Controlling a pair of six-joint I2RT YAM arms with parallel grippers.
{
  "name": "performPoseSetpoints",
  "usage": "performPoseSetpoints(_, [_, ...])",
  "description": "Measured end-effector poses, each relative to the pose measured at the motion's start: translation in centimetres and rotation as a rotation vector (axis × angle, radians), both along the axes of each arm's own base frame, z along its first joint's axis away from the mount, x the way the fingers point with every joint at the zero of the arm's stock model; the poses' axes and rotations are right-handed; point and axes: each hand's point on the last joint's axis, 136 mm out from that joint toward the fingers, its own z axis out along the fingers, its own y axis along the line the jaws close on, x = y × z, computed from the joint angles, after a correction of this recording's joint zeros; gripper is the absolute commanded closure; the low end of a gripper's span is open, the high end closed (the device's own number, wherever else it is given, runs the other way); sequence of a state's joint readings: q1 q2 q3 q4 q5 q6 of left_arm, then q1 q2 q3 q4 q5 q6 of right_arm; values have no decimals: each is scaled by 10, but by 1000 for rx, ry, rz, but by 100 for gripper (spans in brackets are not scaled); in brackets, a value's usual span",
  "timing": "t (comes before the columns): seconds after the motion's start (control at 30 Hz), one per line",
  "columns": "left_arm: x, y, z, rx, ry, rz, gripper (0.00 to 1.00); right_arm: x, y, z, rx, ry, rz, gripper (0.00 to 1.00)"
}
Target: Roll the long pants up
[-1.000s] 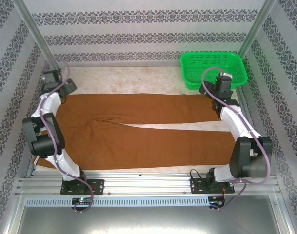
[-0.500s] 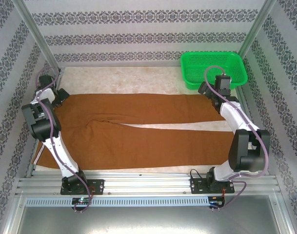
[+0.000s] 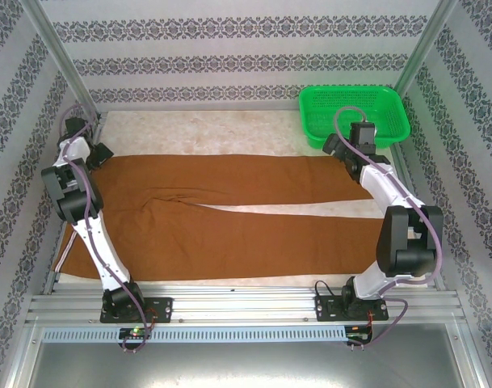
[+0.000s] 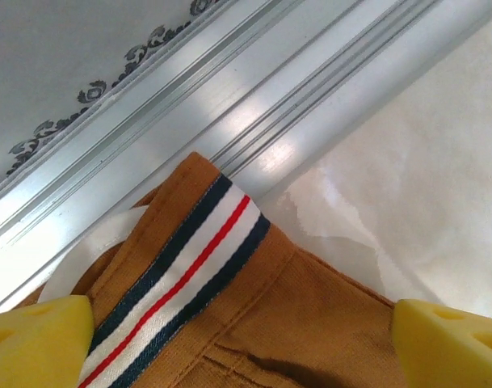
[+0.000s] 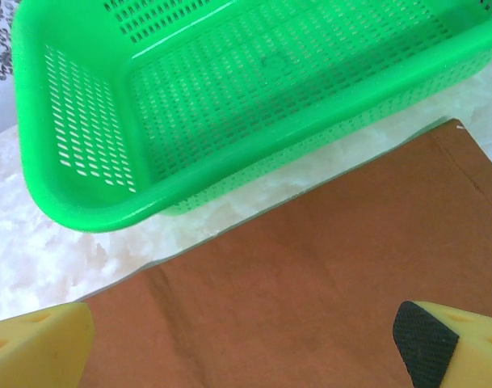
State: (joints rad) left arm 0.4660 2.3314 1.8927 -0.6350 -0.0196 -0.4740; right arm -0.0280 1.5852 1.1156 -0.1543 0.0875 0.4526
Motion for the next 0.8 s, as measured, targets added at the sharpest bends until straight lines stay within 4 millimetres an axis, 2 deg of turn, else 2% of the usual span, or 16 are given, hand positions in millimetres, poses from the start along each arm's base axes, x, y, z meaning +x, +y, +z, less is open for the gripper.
performPoseSetpoints(0.13, [4,4,-4,-5,29,-1,24,6,0,9,7,-23,-6,2])
performPoseSetpoints(0.3, [4,4,-6,-16,59,-4,25,14,0,15,13,-37,-10,2])
performPoseSetpoints(0.37, [2,4,-6,-16,73,-14,40,17,0,16,15,-37,-12,2])
performPoseSetpoints(0.43, [-2,5,-7,-6,94,-23,69,19,0,14,18,-30,-13,2])
performPoseSetpoints(0.47, [-3,6,-6,0,102,-28,88,20,0,13,19,-26,-13,2])
performPoseSetpoints(0.5, [-4,7,-6,4,109,-31,100,19,0,12,19,-20,-13,2])
performPoseSetpoints(0.8, [-9,1,-1,27,92,-72,100,14,-5,6,16,16,-29,2])
